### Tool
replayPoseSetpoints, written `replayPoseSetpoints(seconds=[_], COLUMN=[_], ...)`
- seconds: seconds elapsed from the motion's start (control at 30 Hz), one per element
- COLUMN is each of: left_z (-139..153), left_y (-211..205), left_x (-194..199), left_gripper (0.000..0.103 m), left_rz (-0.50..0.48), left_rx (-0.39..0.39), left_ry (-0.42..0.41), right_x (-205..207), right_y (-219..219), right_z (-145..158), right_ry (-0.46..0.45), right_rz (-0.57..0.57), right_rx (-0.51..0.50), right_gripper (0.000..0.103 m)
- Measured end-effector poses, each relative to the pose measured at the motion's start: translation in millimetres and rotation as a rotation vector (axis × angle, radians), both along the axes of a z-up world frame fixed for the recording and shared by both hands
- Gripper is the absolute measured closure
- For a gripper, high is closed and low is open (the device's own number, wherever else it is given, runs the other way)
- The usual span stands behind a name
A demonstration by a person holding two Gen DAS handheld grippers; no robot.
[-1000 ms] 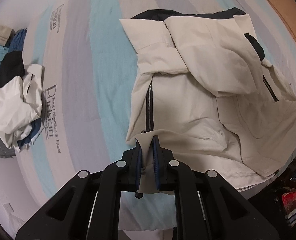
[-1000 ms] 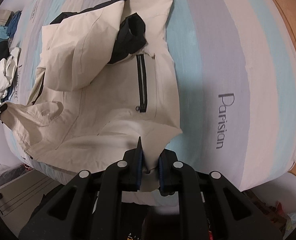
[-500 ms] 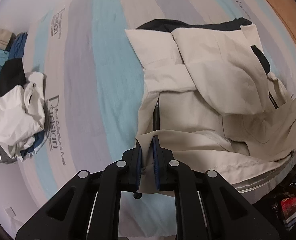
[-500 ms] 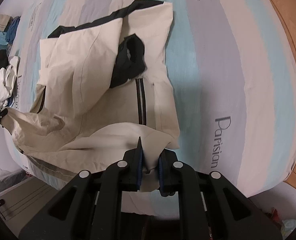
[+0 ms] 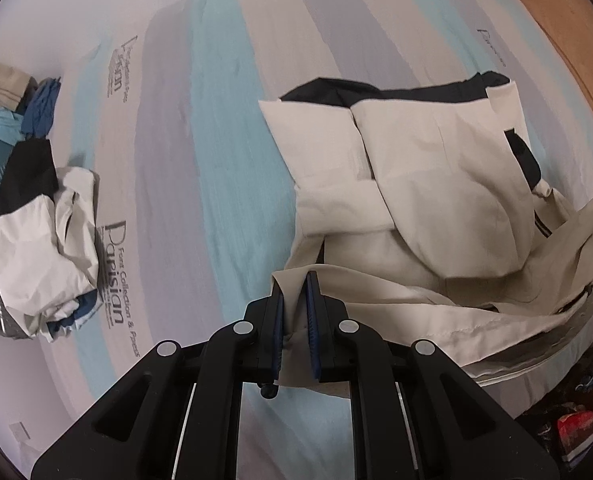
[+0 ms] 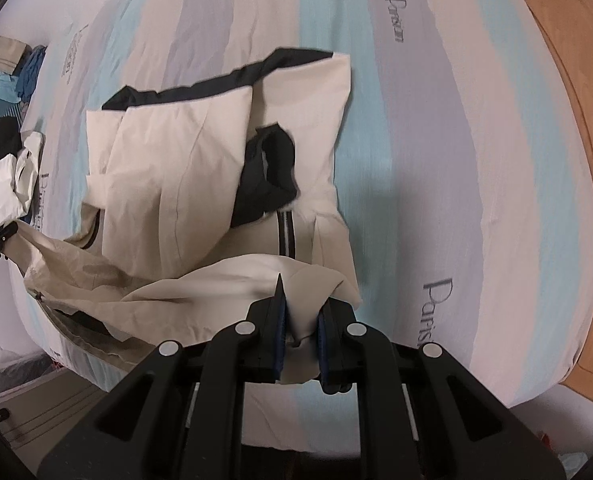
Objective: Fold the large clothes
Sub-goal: 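Carry the held hem with both tools over the folded jacket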
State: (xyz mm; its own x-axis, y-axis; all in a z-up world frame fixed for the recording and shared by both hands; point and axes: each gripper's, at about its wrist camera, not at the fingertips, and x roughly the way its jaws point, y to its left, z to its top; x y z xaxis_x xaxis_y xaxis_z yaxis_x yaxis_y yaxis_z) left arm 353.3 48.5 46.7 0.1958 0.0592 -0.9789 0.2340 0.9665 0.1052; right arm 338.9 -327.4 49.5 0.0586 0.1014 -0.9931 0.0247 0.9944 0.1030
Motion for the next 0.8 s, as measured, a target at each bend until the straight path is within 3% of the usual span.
replayPoseSetpoints(seconds=[0.4,0.8], left_z=[16.8,5.3], left_y=[5.7,9.4], left_x=[32.6,71.4], left_gripper=[0.094,0.094], left_rz=[0.015,0.031], left_rx=[-0.019,-0.009], left_ry=[-0.053,-0.106], right_x=[35.5,75.4], right_y=[10.4,18.5], right_z=[26.5,20.1], right_ry=[-0.095,-0.152], right_rz=[0.011,-0.004], right_rx=[-0.009,-0.04], right_gripper=[0.092,0.092])
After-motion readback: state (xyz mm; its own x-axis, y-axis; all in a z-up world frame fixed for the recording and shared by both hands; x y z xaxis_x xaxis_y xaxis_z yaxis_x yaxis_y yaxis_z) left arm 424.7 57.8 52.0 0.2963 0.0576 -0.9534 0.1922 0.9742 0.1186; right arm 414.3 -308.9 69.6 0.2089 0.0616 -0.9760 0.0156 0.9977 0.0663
